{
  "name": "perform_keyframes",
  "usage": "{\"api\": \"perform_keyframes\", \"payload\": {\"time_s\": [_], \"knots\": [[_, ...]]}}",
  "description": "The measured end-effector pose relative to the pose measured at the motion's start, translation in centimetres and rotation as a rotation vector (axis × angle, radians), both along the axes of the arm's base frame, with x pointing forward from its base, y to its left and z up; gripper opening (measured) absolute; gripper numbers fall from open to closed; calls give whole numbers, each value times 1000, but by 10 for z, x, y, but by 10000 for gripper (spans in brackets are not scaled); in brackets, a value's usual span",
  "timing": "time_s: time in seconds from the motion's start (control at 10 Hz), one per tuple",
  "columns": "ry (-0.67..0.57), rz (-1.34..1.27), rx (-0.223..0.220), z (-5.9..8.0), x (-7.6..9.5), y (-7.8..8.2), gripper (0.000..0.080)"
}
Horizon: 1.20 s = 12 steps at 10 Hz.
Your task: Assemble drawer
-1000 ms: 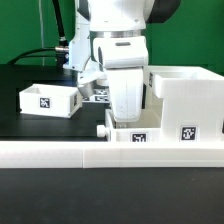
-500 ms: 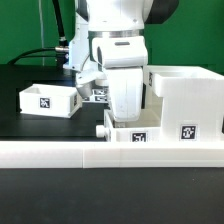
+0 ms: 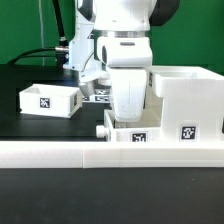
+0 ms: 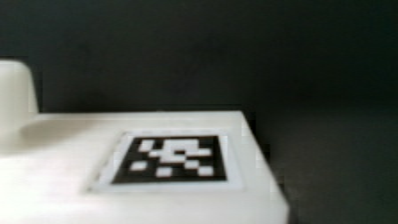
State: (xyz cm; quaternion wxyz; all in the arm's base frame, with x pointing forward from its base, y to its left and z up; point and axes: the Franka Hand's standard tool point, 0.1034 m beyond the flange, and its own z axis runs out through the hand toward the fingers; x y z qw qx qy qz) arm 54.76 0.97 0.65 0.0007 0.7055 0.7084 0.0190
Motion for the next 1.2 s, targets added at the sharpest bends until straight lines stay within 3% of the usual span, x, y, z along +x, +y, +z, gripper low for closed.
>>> {"api": "perform_keyframes", "payload": {"time_s": [0.8,1.2], "knots": [[13,49,-22,0,0,3,44],[13,-62,-1,-1,-5,-4,44]]}}
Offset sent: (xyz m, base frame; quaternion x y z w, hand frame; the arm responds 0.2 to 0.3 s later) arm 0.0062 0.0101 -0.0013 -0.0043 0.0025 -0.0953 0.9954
